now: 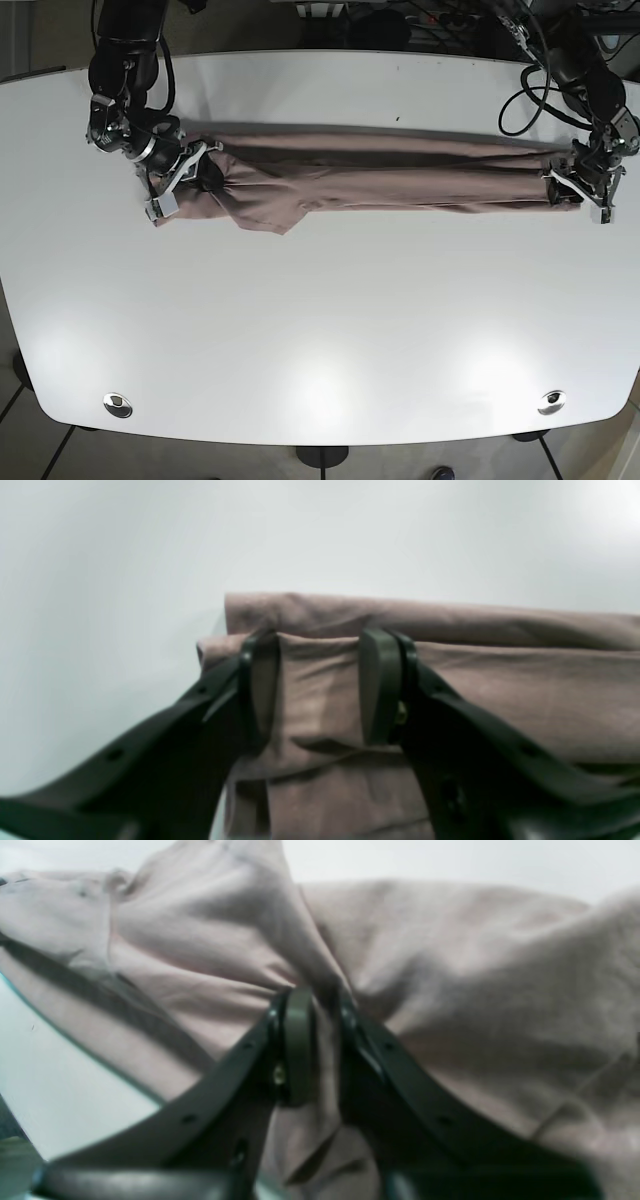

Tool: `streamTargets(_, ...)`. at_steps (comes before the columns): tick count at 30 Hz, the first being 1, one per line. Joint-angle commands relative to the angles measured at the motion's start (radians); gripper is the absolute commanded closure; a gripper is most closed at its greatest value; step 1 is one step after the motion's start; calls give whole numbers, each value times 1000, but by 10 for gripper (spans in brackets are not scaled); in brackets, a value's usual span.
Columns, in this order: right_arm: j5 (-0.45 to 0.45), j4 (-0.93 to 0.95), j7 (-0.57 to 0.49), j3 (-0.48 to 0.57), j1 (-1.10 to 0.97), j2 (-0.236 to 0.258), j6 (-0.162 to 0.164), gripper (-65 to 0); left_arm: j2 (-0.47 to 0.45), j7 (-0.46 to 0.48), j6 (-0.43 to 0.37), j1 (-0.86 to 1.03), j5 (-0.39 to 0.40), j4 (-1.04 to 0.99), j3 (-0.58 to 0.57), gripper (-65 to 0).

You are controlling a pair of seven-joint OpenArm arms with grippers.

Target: Fold the T-shirt properly

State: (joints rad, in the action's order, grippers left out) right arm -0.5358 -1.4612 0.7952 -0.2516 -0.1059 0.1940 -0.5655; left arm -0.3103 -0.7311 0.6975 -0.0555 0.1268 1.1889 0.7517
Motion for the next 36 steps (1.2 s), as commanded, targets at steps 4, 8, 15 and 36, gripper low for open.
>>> streamTargets(4,35,-52,33,-5,-13,12,12,-84,-11,-134,1,-5,96,147,88,-383)
streamTargets(8,32,-57,33,-5,-22,12,9,-82,-91,-180,1,47,320,93,118,-386)
streamTargets(15,26,-62,33,-5,-24,11,9,-81,-128,-180,1,85,432,-30,82,-386)
streamTargets(36,26,-63,28,-8,-28,-17,9,-81,17,-178,1,102,308,196,81,-11)
